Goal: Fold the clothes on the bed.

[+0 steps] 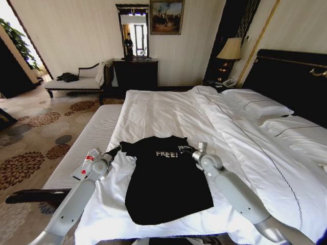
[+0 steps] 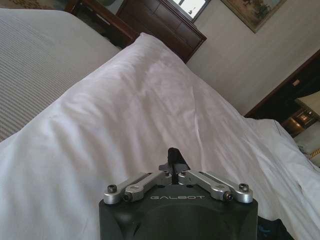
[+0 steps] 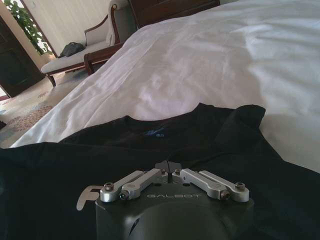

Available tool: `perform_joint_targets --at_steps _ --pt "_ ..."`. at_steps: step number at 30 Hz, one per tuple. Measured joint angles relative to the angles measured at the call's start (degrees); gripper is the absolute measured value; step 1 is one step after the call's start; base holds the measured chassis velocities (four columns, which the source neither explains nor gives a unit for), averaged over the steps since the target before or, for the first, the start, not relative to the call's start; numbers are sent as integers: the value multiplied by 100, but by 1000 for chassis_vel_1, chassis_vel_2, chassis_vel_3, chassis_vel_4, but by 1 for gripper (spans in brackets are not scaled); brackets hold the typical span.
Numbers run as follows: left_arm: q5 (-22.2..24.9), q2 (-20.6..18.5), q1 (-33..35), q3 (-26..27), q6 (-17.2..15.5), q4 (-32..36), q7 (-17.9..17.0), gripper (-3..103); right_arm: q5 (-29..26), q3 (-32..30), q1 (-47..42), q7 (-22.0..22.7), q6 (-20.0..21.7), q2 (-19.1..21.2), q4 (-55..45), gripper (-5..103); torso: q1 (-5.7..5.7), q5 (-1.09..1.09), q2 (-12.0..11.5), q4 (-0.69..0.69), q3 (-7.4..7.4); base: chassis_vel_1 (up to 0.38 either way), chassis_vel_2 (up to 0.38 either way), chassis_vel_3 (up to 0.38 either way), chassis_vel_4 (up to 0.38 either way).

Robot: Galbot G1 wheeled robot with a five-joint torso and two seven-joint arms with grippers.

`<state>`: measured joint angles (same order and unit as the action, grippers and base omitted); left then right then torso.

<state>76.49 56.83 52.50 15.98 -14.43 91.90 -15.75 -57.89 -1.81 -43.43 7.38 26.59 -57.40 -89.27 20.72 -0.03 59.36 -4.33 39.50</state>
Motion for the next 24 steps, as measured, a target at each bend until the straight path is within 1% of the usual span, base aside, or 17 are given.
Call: perform_joint_targets --at_steps 8,12,13,14,15,16,18,19,21,22,24 --pt "-2 13 32 20 0 39 -3 0 163 150 62 96 -90 -256 279 0 0 0 0 0 0 0 0 0 0" --pt "-8 25 43 20 0 53 -6 0 193 145 -41 173 -100 -279 194 0 0 0 0 0 0 0 0 0 0" --pt "-10 25 49 20 0 56 -6 0 194 124 -99 180 -101 -254 102 5 0 1 0 0 0 0 0 0 0" --pt "-10 25 49 20 0 56 -6 0 194 124 -99 180 -101 -254 102 5 0 1 0 0 0 0 0 0 0" --pt "-16 25 59 20 -1 59 -6 0 198 83 -183 181 -101 -196 -57 11 0 1 0 1 0 0 0 0 0" --pt "-18 25 68 20 0 63 -6 0 207 52 -251 177 -101 -142 -191 11 0 1 0 1 0 0 0 0 0" --pt "-24 24 86 22 -1 70 -7 0 230 -60 -464 147 -100 20 -616 21 0 0 0 -1 0 0 0 0 0" --pt "-24 24 86 22 -1 70 -7 0 230 -60 -464 147 -100 20 -616 21 0 0 0 -1 0 0 0 0 0" --pt "-31 26 114 28 -1 86 -7 0 298 -272 -748 83 -100 165 -1065 32 0 1 1 -1 -1 0 0 0 0" --pt "-31 26 114 28 -1 86 -7 0 298 -272 -748 83 -100 165 -1065 32 0 1 1 -1 -1 0 0 0 0" --pt "-41 31 143 28 -2 106 -7 0 435 -515 -935 8 -170 241 -1228 43 0 0 1 0 -1 0 0 0 0"
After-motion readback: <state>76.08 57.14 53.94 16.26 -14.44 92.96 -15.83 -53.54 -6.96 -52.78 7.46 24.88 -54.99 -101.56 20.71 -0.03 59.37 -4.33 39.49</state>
